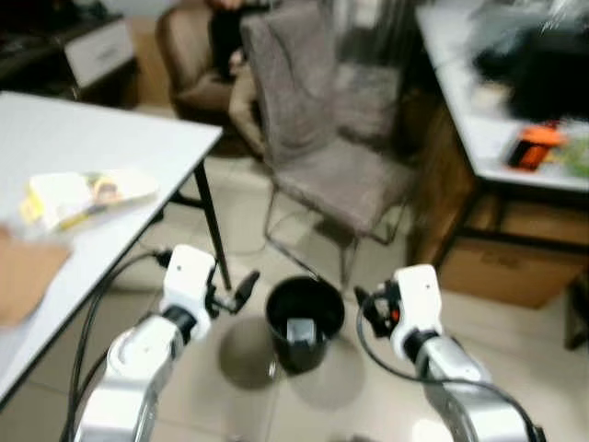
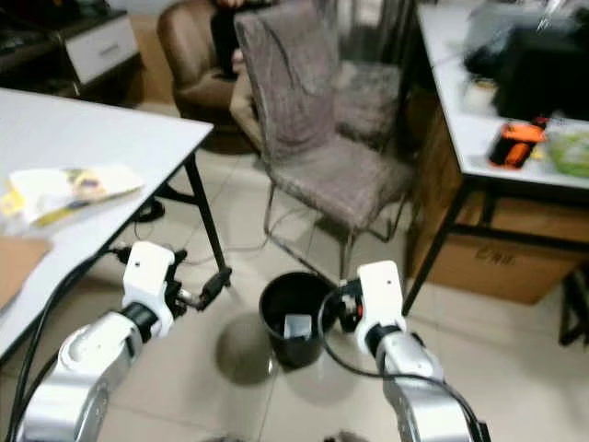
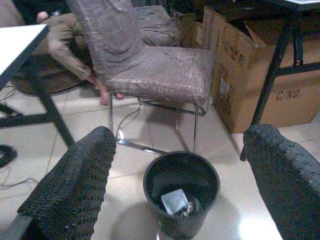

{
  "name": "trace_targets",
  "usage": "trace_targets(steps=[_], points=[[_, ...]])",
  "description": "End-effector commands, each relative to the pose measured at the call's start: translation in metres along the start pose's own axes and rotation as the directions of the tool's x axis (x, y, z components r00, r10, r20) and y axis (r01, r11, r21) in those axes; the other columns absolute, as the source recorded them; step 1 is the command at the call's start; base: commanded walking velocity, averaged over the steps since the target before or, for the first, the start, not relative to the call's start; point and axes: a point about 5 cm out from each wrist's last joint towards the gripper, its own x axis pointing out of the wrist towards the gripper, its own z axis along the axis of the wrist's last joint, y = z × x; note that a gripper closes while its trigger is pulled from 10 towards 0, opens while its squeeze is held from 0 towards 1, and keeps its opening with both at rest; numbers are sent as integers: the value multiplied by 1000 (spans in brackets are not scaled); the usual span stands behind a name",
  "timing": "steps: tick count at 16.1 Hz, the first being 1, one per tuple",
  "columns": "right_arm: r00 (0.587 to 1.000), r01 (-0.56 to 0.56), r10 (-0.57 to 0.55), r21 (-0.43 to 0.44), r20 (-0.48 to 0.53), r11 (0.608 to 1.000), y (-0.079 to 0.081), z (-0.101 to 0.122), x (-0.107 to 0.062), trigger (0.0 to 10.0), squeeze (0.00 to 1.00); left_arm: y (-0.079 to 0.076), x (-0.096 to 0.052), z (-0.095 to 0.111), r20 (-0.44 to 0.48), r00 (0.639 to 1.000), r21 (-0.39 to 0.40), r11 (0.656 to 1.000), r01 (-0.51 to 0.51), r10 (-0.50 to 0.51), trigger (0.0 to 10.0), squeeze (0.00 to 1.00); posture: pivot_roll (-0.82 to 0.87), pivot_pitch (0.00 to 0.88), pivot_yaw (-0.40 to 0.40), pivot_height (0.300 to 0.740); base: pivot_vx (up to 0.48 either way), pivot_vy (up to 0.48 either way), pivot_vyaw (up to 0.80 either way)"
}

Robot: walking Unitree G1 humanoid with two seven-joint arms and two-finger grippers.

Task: Picking trash to rubbish bin

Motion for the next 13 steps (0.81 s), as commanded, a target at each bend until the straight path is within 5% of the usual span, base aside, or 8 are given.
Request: trace_targets(steps=[1, 13], points=[[1000, 15, -14, -17, 5, 1000, -1, 1, 0, 10000, 0, 0, -1, -1, -9, 1000, 1, 1000, -5, 5, 10000, 0, -35, 0, 33, 740, -356, 0, 0], [1000, -8, 8, -24, 17, 1000, 7, -1, 3, 10000, 0, 2, -12, -4, -20, 998, 9, 998, -58, 59, 10000, 0, -8, 0, -13, 740, -355, 0, 0]])
